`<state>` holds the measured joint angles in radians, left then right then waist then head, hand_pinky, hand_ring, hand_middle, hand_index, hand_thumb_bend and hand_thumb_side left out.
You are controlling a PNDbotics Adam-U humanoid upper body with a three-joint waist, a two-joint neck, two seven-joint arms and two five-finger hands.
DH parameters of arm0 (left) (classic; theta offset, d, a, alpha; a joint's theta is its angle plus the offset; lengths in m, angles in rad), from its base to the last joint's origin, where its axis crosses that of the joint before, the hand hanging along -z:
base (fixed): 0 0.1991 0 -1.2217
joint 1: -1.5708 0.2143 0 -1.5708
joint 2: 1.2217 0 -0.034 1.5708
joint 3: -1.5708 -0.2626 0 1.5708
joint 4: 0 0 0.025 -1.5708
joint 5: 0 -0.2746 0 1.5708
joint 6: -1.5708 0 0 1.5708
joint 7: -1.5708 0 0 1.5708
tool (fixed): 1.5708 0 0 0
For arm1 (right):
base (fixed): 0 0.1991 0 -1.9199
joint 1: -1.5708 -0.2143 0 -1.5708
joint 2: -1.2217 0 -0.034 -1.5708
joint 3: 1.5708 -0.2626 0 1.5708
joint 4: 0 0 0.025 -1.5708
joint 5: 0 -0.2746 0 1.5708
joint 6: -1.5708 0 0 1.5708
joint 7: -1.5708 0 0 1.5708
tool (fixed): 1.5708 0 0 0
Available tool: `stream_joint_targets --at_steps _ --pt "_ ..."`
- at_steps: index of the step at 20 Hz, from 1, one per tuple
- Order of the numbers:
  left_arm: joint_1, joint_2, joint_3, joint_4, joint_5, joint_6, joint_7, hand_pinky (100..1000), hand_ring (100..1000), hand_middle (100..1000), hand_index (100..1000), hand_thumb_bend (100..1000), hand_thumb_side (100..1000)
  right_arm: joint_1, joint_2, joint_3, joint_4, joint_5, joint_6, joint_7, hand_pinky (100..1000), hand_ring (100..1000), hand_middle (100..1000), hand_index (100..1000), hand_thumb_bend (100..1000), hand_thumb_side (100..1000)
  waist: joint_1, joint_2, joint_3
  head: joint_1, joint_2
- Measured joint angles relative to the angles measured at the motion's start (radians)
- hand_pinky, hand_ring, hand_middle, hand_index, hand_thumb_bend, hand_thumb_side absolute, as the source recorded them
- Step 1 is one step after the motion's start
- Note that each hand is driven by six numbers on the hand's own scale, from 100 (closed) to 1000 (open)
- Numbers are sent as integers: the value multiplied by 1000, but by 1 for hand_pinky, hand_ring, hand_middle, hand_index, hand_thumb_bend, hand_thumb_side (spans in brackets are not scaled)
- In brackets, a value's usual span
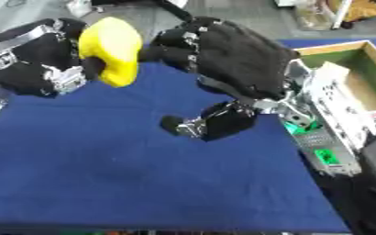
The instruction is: Pick up the objects with one hand, pass them to the other hand, and then place them into the box on the other side of the table.
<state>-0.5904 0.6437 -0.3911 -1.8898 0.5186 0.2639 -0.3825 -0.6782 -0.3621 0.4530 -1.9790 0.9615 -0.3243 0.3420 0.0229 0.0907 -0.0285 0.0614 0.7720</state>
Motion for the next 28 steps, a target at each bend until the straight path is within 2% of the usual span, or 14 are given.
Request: stream_joint_targets --at_steps 4,9,28 --pt "0 0 -13 13 -26 18 -17 703 494 461 570 144 151 0 6 8 0 54 22 -19 769 721 736 908 411 412 0 0 0 3 0" --pt "8 7 -14 37 -66 28 -30 703 496 462 571 146 149 0 6 16 0 81 31 -28 770 723 735 908 411 411 0 0 0 8 0" --pt "37 46 1 123 -115 1 -15 699 494 460 569 143 150 0 17 32 1 65 34 -25 756 694 723 903 400 409 0 0 2 14 0"
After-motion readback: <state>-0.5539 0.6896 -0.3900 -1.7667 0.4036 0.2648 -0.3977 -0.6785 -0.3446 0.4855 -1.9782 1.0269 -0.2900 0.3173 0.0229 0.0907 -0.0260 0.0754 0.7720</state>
